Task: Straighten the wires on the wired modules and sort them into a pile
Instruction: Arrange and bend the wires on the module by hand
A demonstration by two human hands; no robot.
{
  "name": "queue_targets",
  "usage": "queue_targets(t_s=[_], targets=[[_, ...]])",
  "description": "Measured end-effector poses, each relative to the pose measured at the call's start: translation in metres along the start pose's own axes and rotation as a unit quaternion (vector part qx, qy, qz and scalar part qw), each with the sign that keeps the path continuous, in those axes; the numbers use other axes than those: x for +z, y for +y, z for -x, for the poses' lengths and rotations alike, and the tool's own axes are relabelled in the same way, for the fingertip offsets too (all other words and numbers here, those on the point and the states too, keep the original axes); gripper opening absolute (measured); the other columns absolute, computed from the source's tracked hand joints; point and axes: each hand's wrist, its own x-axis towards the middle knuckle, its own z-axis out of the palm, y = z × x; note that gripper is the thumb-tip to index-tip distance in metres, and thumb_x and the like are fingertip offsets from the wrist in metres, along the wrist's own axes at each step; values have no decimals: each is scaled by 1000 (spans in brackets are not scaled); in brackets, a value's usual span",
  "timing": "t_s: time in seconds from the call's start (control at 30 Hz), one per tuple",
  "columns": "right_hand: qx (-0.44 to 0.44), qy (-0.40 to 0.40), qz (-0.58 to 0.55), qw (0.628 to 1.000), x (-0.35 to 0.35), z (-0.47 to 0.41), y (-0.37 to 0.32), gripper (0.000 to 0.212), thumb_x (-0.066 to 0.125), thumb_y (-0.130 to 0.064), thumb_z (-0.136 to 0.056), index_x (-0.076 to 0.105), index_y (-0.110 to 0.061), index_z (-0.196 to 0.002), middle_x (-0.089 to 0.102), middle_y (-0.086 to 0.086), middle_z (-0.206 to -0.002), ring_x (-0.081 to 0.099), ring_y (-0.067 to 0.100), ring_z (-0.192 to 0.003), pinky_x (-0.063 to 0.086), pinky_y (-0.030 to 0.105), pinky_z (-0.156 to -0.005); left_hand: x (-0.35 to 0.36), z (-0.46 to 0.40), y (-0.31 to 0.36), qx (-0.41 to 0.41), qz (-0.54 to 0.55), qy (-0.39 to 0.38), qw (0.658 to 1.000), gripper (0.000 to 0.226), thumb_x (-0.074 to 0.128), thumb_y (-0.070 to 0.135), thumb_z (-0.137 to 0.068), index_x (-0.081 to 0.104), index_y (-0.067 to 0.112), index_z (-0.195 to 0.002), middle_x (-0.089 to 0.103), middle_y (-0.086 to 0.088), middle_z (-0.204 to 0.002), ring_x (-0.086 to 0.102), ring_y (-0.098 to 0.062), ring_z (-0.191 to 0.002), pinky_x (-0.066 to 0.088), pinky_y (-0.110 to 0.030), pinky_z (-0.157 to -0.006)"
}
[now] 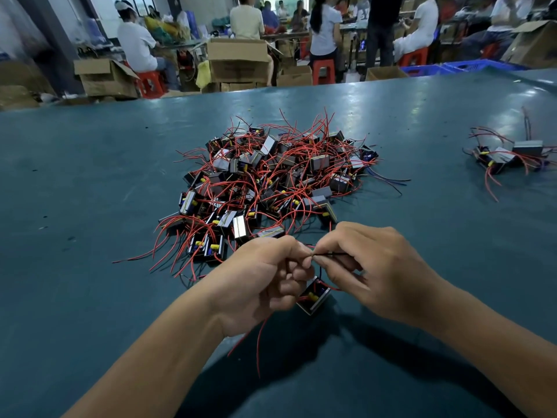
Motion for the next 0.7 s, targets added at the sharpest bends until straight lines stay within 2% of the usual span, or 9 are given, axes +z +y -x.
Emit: queue_targets(t_s=[0.1,0.27,0.37,0.47,0.57,0.63,0.67,0.7], targets=[[75,2,-88,993,2,3,3,5,65,-16,-91,66,-13,-87,47,-16,-67,41,1,-58,31,7,-58,1,-1,-1,92,-91,53,990,32,51,14,-95,61,16,-65,46,1,-58,37,-10,-44,30,-18,-37],[124,12,-140,982,2,1,8,7,66,-19,-90,64,-16,-84,40,-6,-54,37,5,-49,31,11,-54,-12,-3,-3,262,-261,105,923,11,62,10,-97,67,16,-90,58,-2,-62,53,-15,-51,47,-28,-46],[141,13,-160,977,2,1,8,6,66,-20,-90,64,-18,-84,38,-10,-55,35,4,-48,31,12,-52,-15,-4,-5,339,-362,117,860,6,71,19,-92,69,25,-93,62,2,-77,57,-8,-59,50,-22,-50],[145,11,-174,974,2,0,8,7,65,-23,-90,64,-20,-83,39,-12,-54,35,4,-48,32,13,-51,-13,-7,-4,413,-477,139,764,7,72,25,-91,70,18,-92,59,13,-86,58,-5,-71,45,-14,-61],[150,3,-194,969,3,2,8,8,65,-26,-90,64,-20,-84,39,-13,-54,34,5,-48,32,15,-51,-13,-9,-1,454,-531,155,698,9,67,19,-94,70,10,-91,57,11,-88,53,0,-76,39,-12,-68],[148,6,-197,969,4,3,8,8,65,-26,-91,64,-20,-85,38,-12,-55,34,5,-49,32,15,-50,-13,-9,-2,462,-539,158,686,11,66,17,-95,68,8,-90,54,11,-86,49,1,-75,36,-10,-69],[144,9,-191,971,3,3,7,7,65,-25,-91,64,-20,-85,39,-11,-55,34,5,-49,31,15,-50,-12,-8,-2,456,-533,156,695,12,64,20,-96,67,9,-90,53,14,-83,48,1,-72,35,-10,-68],[137,12,-174,975,3,3,6,6,65,-23,-91,65,-19,-86,40,-10,-56,35,5,-49,31,13,-51,-11,-8,-4,435,-516,151,722,15,63,24,-96,66,12,-88,51,17,-79,48,-1,-68,36,-12,-65]])
